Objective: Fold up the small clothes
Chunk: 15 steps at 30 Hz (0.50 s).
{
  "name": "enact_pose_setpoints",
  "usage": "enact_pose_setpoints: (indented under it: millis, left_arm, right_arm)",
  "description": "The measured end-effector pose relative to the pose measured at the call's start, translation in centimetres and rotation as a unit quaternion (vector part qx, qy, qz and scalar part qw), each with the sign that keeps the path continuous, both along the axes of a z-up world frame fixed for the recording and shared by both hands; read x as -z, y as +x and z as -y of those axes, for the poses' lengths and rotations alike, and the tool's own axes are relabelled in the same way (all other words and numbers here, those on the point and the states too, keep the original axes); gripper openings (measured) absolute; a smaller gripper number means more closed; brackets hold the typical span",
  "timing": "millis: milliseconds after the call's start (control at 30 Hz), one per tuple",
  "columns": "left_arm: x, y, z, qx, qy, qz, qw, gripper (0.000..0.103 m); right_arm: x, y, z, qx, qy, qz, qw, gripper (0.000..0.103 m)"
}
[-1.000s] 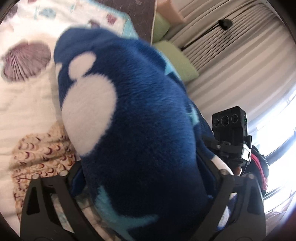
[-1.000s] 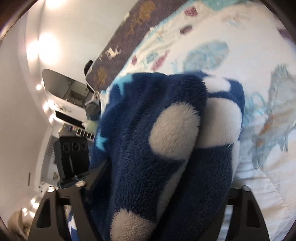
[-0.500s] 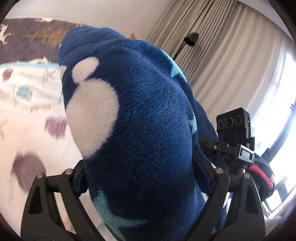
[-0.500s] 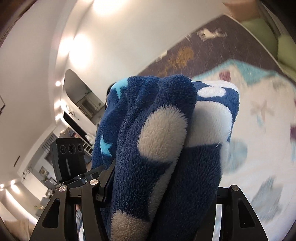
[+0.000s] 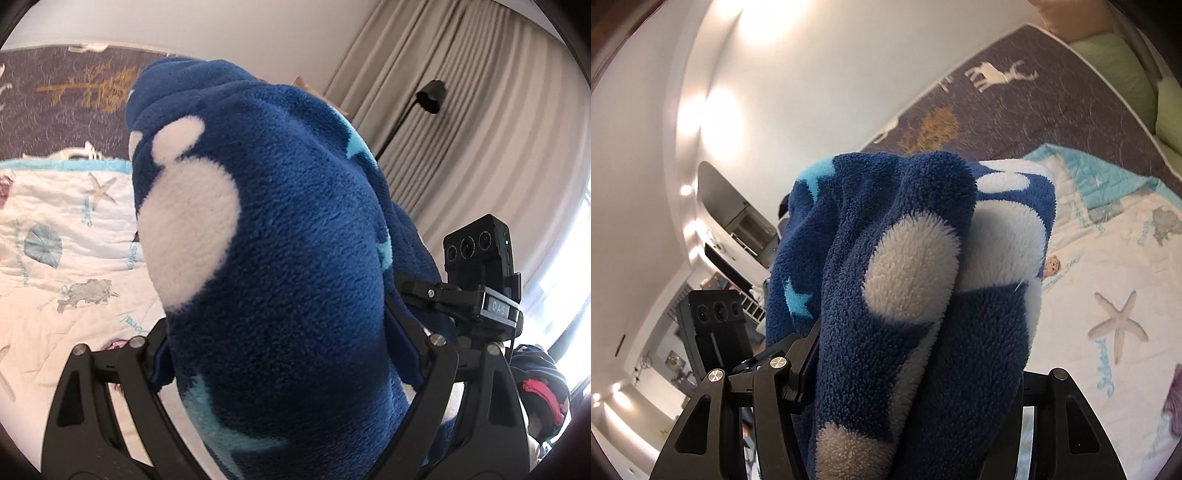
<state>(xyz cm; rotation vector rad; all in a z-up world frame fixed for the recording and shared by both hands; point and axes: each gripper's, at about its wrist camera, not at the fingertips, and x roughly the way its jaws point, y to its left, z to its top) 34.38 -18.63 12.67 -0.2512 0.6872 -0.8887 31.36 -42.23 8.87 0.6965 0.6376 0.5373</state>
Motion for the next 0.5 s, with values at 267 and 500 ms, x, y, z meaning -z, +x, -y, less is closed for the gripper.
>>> enact_pose_setpoints:
  millis: [267,500]
  left_arm:
    - [7.1,7.6,2.1,-0.007,0.001,-0.035,0.9994,0.091]
    - [15.8,9.5,3.2,-0.069,0.101,0.033,0.9920,0.093]
  right_arm:
    - [7.1,7.5,0.5,0.021,-0.017,-0.049,0.998,0.060]
    - [16.9,13.8,-0.2,0.037,-0.065,-0.126,0.989,0.063]
